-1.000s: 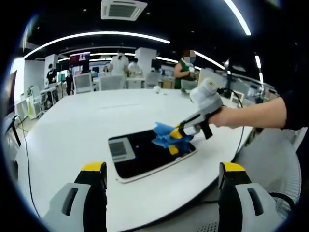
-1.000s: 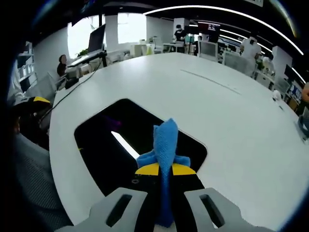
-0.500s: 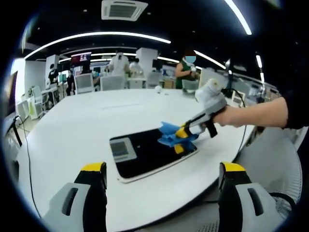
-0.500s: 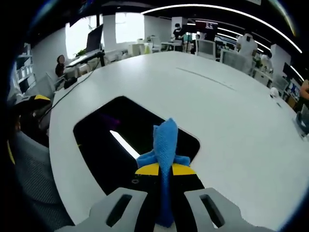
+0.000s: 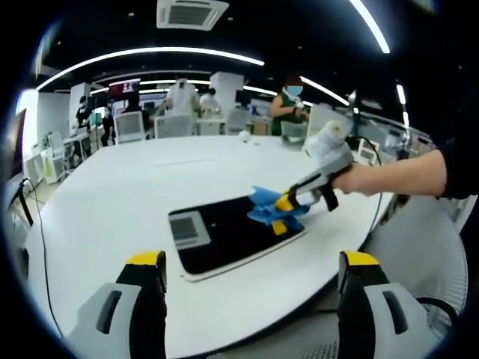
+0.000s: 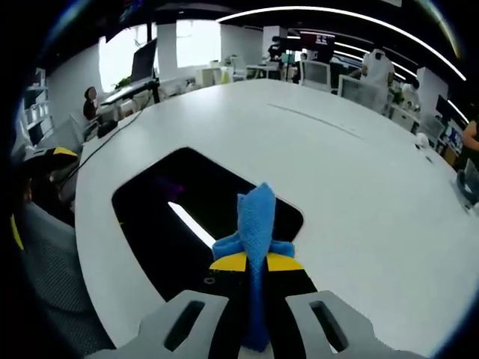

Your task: Wipe the mirror surface with the cleaning cloth until all visible marks leave the cleaned area.

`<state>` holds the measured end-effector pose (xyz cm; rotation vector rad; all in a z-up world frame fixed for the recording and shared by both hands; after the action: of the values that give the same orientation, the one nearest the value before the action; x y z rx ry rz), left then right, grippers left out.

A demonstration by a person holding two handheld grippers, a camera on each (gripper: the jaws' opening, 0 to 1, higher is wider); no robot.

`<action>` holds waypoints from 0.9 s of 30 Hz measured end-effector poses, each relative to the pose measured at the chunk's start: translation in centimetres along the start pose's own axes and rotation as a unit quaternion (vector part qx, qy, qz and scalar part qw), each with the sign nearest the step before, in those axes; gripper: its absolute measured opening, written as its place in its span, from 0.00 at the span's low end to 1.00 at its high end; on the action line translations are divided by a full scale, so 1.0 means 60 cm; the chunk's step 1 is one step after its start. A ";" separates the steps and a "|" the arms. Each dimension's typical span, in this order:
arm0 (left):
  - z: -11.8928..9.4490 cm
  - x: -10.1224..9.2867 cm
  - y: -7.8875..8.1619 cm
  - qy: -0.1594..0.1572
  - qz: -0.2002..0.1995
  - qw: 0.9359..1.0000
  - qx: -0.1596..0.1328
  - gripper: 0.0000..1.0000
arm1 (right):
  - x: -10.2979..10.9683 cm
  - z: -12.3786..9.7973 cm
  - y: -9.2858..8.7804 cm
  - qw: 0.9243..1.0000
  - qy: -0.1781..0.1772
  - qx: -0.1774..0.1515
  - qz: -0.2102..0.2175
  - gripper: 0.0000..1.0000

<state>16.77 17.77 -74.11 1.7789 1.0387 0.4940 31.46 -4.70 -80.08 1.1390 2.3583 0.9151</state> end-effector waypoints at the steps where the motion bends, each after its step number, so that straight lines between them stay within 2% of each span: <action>1: 0.000 0.000 0.001 0.001 0.001 1.000 -0.001 0.96 | 0.001 0.000 0.000 1.000 0.000 0.000 0.000 0.02; 13: 0.000 0.002 -0.001 -0.001 -0.007 1.000 -0.001 0.98 | 0.003 -0.002 -0.003 0.999 0.001 -0.009 0.034 0.01; 27: -0.001 0.002 0.000 -0.002 -0.008 1.000 -0.003 0.99 | 0.013 -0.011 -0.011 1.000 0.002 0.000 0.028 0.01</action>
<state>16.81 17.91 -74.12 1.7648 1.0481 0.4835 30.24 -4.66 -80.09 1.2096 2.3398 0.9369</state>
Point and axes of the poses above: the point that each gripper's makers call its tool centre point, and the gripper's own axes: z roughly forward along the fingers, x roughly to its left, y roughly out of its top, the point moved 7 cm from there along -z, roughly backward along the fingers, and after that the axes turned 2 degrees about x, right-handed, at the moved point
